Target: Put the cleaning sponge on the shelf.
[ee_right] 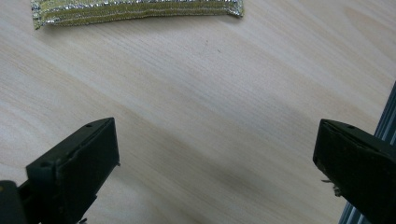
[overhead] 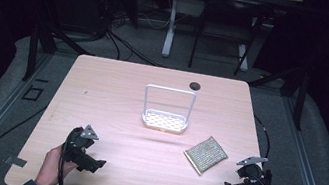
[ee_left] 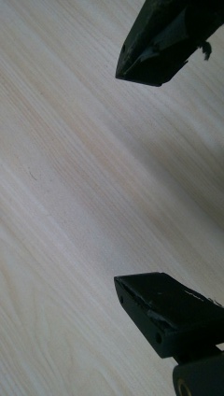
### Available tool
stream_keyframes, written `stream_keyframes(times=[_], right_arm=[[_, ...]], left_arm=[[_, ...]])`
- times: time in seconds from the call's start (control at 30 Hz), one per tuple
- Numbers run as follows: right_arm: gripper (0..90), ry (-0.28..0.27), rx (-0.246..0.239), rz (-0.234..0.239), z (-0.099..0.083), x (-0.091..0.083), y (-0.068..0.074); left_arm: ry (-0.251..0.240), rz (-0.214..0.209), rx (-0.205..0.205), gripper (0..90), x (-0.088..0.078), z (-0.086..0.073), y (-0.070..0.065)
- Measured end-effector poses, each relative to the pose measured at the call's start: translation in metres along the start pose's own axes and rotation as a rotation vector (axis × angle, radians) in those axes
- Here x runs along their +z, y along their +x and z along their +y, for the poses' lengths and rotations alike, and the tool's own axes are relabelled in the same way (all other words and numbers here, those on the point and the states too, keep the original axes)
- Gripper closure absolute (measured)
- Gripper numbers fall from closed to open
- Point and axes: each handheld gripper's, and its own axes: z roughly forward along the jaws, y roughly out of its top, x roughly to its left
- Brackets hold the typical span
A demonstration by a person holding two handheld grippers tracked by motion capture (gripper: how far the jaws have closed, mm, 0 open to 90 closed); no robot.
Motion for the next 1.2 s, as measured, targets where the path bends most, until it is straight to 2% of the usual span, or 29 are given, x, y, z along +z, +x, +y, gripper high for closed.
stream_keyframes(times=[0.3,0.47,0.53,0.67,0.8,0.93,1.1,1.2], right_arm=[[0.0,0.001,-0.003,0.02,0.004,0.004,0.001],[0.0,-0.027,0.0,0.03,0.008,0.002,0.003],[0.0,-0.042,-0.02,0.027,0.012,0.0,0.006],[0.0,-0.054,-0.025,0.037,0.015,0.0,0.007],[0.0,-0.058,-0.044,0.043,0.027,0.005,0.01],[0.0,-0.077,-0.059,0.051,0.035,0.007,0.013],[0.0,-0.1,-0.055,0.07,0.046,0.011,0.016],[0.0,-0.109,-0.069,0.074,0.053,0.013,0.018]], left_arm=[[-0.003,-0.006,0.016,3.0,0.002,0.002,-0.003],[0.0,-0.011,0.021,3.0,0.001,0.001,-0.004],[-0.01,-0.002,0.019,3.0,0.0,0.0,-0.005],[-0.005,-0.002,0.012,3.1,0.001,0.0,-0.003],[0.017,-0.012,0.018,3.1,0.005,0.001,-0.003],[0.008,-0.009,0.03,3.0,0.002,0.001,-0.005],[0.016,-0.015,0.012,3.1,0.006,0.001,-0.003],[0.021,-0.017,0.029,2.9,0.005,0.001,-0.005]])
